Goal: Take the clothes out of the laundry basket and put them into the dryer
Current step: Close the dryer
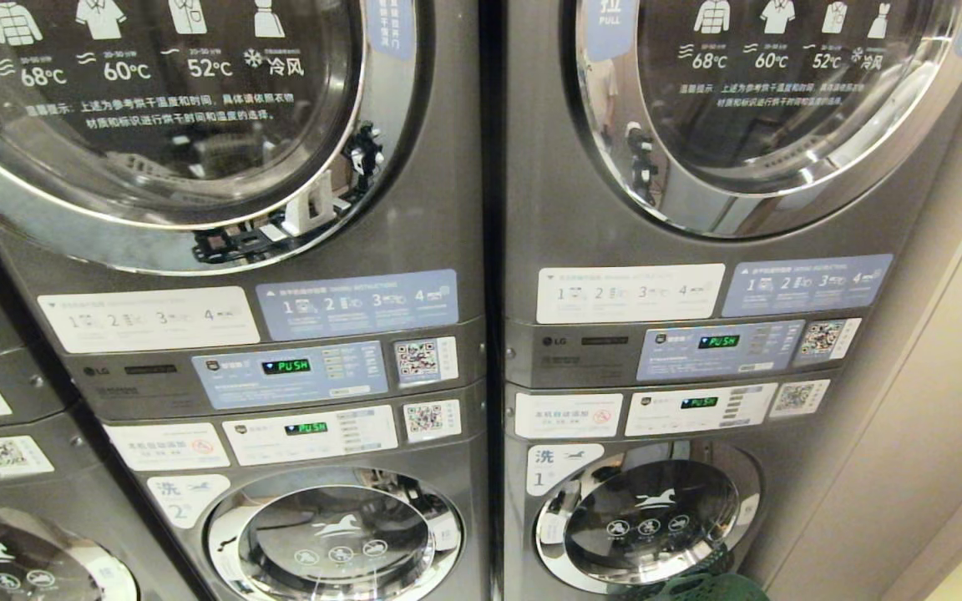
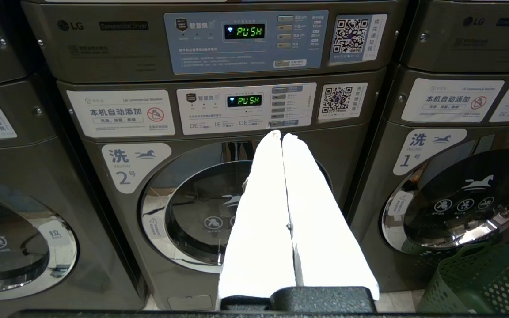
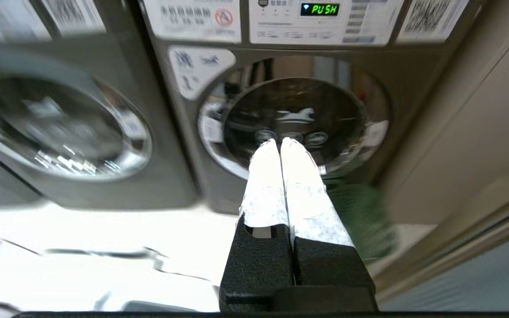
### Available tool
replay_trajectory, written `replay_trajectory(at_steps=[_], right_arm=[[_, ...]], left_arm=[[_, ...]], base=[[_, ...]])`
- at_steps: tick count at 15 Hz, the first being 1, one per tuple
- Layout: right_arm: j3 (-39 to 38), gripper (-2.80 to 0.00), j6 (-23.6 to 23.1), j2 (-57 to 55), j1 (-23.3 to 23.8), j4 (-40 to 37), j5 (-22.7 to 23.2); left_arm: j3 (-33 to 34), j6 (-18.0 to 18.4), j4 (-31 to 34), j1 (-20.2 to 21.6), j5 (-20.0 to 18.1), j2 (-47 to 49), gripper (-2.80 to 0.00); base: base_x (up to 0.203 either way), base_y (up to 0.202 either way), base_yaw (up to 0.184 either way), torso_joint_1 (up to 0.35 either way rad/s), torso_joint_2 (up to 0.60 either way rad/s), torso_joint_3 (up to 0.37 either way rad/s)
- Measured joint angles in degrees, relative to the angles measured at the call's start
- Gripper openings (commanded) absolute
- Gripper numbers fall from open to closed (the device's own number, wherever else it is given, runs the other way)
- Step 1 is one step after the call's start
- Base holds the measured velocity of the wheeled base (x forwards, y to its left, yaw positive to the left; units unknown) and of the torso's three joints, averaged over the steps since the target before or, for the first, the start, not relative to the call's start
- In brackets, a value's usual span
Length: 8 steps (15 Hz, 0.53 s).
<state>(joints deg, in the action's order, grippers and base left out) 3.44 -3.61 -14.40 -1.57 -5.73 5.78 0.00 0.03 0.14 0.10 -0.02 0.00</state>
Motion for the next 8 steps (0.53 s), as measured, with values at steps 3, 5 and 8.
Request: replay_trajectory(at_steps=[3, 5, 8], right_arm=[[-0.1, -2.8, -9.0, 2.8, -0.2, -2.0, -1.5], [0.1, -2.8, -2.7, 6.5, 0.4, -3.5, -4.1], [0.5, -2.8, 1.2, 11.7, 0.8, -4.5, -5.2]], left_arm=[[0.0, 0.0, 0.0, 0.0, 0.0, 0.0, -2.8], [0.0, 0.0, 0.0, 0.0, 0.0, 0.0, -2.8], [0.0, 0.0, 0.0, 0.0, 0.0, 0.0, -2.8]], base=[[0.0, 0.0, 0.0, 0.0, 0.0, 0.0], [0.0, 0.0, 0.0, 0.0, 0.0, 0.0], [0.0, 0.0, 0.0, 0.0, 0.0, 0.0]])
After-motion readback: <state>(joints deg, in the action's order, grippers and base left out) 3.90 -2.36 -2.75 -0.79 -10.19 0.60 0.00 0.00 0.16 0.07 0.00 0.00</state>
